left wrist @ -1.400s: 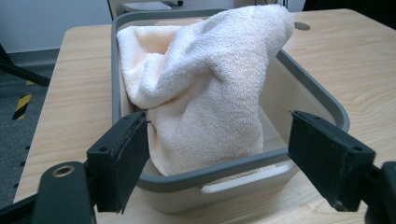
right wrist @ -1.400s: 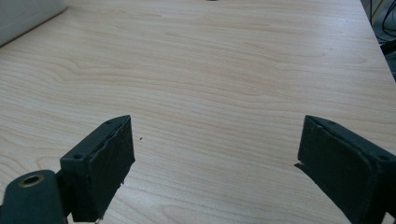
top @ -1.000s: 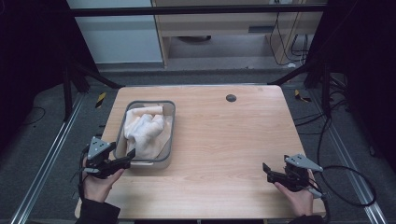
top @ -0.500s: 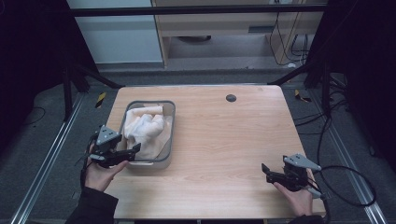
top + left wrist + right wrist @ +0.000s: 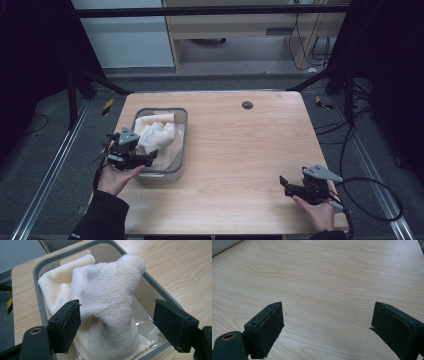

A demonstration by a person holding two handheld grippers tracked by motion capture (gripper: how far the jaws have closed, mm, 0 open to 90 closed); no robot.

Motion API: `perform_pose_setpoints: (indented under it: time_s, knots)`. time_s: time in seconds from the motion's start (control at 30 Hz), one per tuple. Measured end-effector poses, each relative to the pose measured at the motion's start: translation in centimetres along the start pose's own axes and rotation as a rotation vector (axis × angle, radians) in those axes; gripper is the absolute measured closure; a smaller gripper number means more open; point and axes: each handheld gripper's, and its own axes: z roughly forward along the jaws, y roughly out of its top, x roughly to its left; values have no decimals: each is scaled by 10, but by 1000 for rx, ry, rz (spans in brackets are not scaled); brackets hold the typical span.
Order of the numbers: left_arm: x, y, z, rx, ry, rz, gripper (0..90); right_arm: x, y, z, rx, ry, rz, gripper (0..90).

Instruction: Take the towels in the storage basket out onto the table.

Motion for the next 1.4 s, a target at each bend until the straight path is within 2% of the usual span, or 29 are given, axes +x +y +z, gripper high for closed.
perform_pose_setpoints:
  time_s: [0.37, 0.77, 1.1, 1.17, 1.4]
  knots:
    - [0, 5, 24, 66, 8, 56, 208, 0, -1, 2, 11, 1, -14, 105]
    - [3, 4, 51, 126, 23, 52, 212, 0, -2, 4, 30, 12, -6, 103]
    - [7, 5, 58, 162, 27, 25, 352, -1, -3, 6, 36, 14, -17, 100]
    - [7, 6, 58, 168, 31, 20, 423, 0, -3, 6, 38, 16, -15, 100]
    - [7, 7, 57, 186, 41, 4, 536, -1, -3, 5, 39, 17, -16, 100]
